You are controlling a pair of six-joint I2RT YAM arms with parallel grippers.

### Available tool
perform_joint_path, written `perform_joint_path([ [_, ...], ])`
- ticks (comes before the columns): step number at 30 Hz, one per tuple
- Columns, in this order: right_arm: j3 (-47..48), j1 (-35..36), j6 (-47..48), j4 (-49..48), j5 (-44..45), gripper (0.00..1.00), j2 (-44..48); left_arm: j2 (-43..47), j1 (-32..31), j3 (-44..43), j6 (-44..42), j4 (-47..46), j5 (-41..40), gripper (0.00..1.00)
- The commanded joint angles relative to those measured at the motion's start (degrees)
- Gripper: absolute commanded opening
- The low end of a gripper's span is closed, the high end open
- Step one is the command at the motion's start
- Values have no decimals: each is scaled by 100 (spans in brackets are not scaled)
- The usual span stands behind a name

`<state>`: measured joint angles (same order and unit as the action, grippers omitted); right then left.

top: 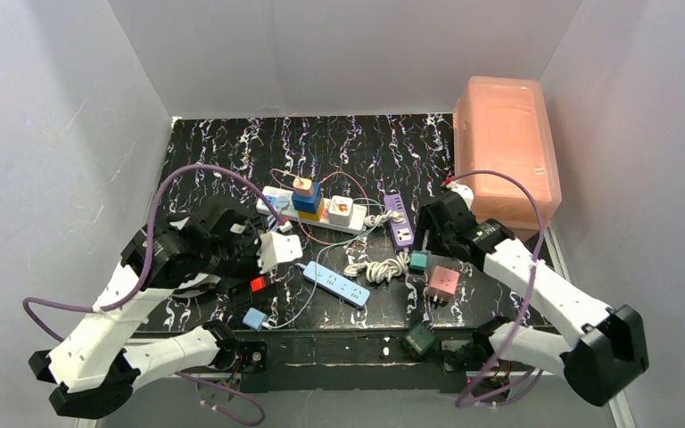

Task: Pull the plug off the socket
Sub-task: Place the plug at the center of the board, then pick up the socket from the corner of the board.

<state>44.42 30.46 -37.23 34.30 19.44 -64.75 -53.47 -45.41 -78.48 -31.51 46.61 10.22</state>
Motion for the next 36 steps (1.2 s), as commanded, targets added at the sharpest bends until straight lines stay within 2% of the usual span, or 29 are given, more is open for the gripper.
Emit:
perform_joint_path([
  [1, 834, 1089, 210, 755, 590, 86, 561, -462, 181, -552, 336, 812, -278, 98],
  [4, 1072, 2005, 19, 1434, 898, 87, 825, -634, 393, -796, 384, 890, -172, 98],
  [8, 806, 3275, -686, 2098, 1013, 88, 1077, -706, 584, -901, 265, 859, -153, 98],
  [12, 479, 4534, -1690, 2580, 1094, 88, 739, -877, 678, -1143, 169, 1004, -218, 98],
  [16, 565, 5239, -2504, 3051, 1365, 89, 82, -988, 710, -1399, 113, 1165, -157, 98],
  [22, 587, 5504, -2962, 3179, 1480, 90, -458, -1094, 724, -1638, -5, 1449, -69, 98],
  [31, -119, 5747, -2174, 1407, 467, 91, -170, -1101, 726, -1771, -92, 1598, -35, 98],
  [36, -380, 5770, -2221, 1243, 268, 92, -192, -1134, 726, -1886, -112, 1664, -51, 98],
])
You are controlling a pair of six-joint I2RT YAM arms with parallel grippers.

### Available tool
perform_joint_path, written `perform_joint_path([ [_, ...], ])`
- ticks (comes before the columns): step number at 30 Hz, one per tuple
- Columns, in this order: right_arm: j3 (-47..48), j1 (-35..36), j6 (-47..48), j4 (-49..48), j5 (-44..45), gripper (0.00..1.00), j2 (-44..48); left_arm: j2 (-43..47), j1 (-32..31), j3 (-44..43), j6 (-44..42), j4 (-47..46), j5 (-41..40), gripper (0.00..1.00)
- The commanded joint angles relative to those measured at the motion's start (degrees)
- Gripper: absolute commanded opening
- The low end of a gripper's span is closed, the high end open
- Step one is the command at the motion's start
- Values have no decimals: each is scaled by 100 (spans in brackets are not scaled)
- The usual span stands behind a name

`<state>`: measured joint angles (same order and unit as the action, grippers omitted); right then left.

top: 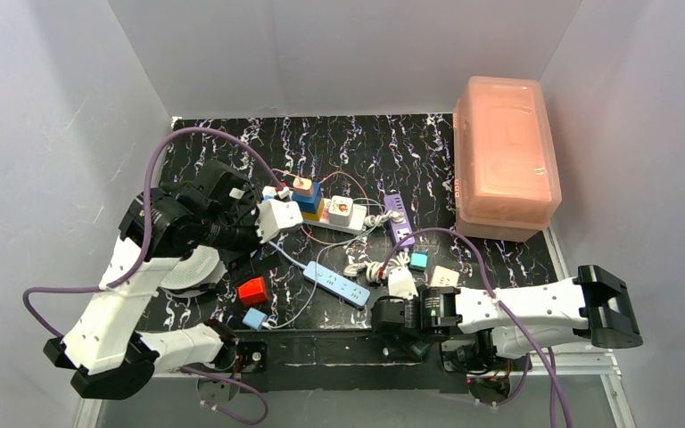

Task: Pull the plug off the socket
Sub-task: Pick up the socket from the corner of the board, then place the socket at the corner of the board.

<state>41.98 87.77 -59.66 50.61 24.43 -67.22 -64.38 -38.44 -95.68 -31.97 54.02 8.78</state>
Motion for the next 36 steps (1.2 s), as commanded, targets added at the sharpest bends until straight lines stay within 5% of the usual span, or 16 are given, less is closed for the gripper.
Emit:
perform_joint_path([
  [1, -161, 39, 5, -378, -242, 92, 37, -41, 29, -170, -70, 914, 83, 98],
  [6, -308, 39, -193, -241, -96, 90, 110, -44, 27, -226, -55, 934, 89, 98],
  [9, -414, 43, -470, -16, 64, 78, 252, -41, 27, -241, -24, 932, 90, 98],
  [10, -436, 39, -734, 188, 214, 69, 323, -41, 28, -241, -17, 924, 89, 98],
  [14, -506, 11, -1595, 929, 825, 8, 808, -36, 26, -296, 9, 926, 106, 98],
  [15, -522, -25, -1739, 1034, 939, 1, 966, -33, 29, -317, 14, 937, 107, 98],
  [22, -751, -1284, -1497, 958, 1371, 1, 1978, -23, 23, -324, 35, 945, 159, 98],
  [27, -757, -2628, -1090, 708, 1089, 3, 1836, -17, 26, -307, -8, 948, 152, 98],
  [32, -612, -3085, -1182, 477, 1009, 39, 1479, -11, 26, -226, -61, 894, 160, 98],
  [36, -537, -3476, -981, 254, 850, 50, 1532, 27, 25, -163, -114, 871, 164, 98],
])
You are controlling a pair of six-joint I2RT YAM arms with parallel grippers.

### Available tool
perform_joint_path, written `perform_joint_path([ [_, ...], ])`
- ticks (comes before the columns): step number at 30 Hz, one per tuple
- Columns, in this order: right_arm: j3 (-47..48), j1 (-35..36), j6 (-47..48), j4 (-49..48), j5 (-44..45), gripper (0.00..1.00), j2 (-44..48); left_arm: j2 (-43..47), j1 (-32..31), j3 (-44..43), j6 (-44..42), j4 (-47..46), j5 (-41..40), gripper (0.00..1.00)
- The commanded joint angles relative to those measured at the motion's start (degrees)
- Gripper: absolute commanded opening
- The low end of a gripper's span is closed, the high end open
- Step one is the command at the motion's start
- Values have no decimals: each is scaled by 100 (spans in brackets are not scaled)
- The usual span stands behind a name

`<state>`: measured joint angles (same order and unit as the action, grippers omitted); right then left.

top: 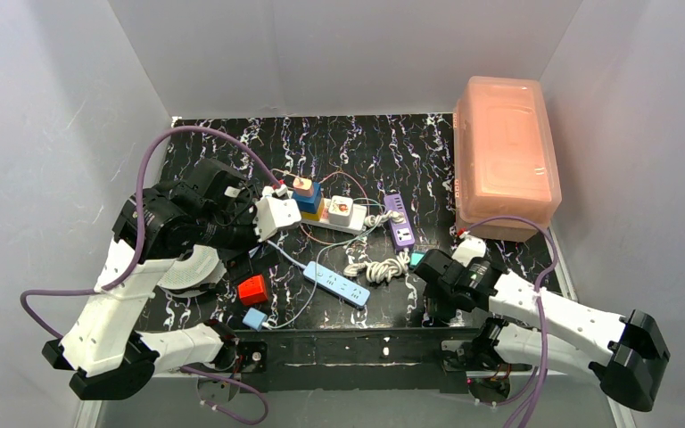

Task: Pull the plug off the socket
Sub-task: Place the socket at the corner of the board.

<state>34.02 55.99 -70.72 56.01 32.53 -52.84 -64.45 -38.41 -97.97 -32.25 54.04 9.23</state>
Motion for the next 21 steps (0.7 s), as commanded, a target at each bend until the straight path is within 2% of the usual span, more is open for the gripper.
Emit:
perform_joint_path([
  [1, 306, -386, 161, -250, 46, 52, 151, 41, 23, 89, -93, 862, 114, 98],
  [4, 527, -569, 399, -134, 78, 61, 426, 92, 25, 195, -129, 806, 114, 98],
  [6, 747, -622, 796, -300, -196, 71, 538, 114, 27, 282, -132, 752, 147, 98],
  [9, 1218, -624, 1196, -101, -653, 79, 342, 134, 25, 451, -100, 600, 230, 98],
  [13, 1542, -624, 1418, 200, -877, 83, 112, 87, 20, 552, -122, 499, 358, 98],
  [21, 1396, -624, 1340, 163, -596, 86, 315, 55, 27, 601, -172, 400, 468, 98],
])
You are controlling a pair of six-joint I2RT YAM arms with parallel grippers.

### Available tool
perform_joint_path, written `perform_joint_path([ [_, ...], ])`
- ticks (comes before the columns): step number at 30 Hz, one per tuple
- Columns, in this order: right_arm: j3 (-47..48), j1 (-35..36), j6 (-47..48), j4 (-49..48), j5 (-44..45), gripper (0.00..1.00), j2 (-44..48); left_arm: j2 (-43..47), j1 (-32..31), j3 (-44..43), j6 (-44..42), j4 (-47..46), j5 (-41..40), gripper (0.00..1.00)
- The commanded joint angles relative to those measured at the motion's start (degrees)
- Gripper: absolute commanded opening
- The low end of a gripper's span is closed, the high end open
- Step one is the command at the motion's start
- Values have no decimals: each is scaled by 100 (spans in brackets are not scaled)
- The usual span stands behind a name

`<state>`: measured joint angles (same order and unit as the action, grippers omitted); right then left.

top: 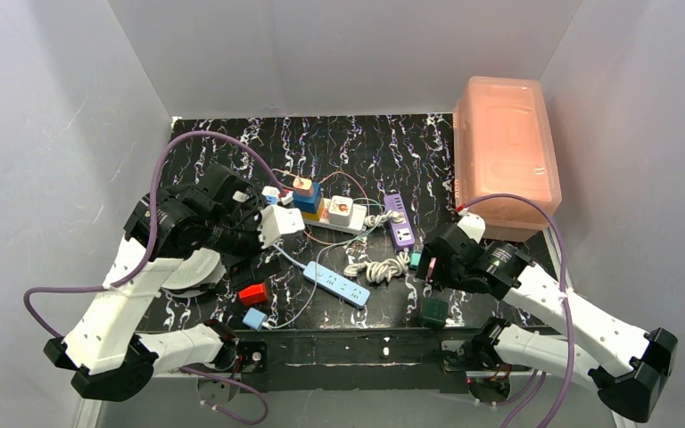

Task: Pull the plug off the socket
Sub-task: Place the socket at the corner of the board, then pick up the socket from the center of the board.

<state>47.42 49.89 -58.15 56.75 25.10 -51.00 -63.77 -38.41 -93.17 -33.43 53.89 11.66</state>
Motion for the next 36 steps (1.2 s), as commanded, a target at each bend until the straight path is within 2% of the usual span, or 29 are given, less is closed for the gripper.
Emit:
perform_joint_path([
  [1, 182, -16, 180, 52, 216, 87, 103, -6, 22, 160, -50, 378, 249, 98],
  [5, 833, -46, 924, -496, 420, 88, -336, 54, 26, 443, 59, 78, 535, 98],
  [8, 1108, -521, 1589, -1152, -22, 87, -897, 84, 19, 706, 138, -319, 988, 98],
  [12, 1160, -1280, 1990, -1950, -844, 79, -1543, 159, -113, 1252, 220, -1363, 1208, 98],
  [15, 946, -1710, 1981, -2557, -1385, 70, -1588, 17, -273, 1632, 251, -2433, 1123, 98],
  [19, 824, -1912, 1997, -2939, -1694, 60, -1234, -980, -417, 1280, 366, -2768, 1222, 98],
  [28, 839, -2092, 1996, -2345, -1343, 53, -108, -3560, -496, 150, 315, -3754, 2414, 98],
  [32, 618, -2346, 1923, -2229, -1400, 48, 206, -4161, -596, -88, 64, -3992, 2865, 98],
  [36, 439, -2466, 1842, -2139, -1389, 47, 437, -4477, -631, 95, 69, -4835, 2726, 98],
])
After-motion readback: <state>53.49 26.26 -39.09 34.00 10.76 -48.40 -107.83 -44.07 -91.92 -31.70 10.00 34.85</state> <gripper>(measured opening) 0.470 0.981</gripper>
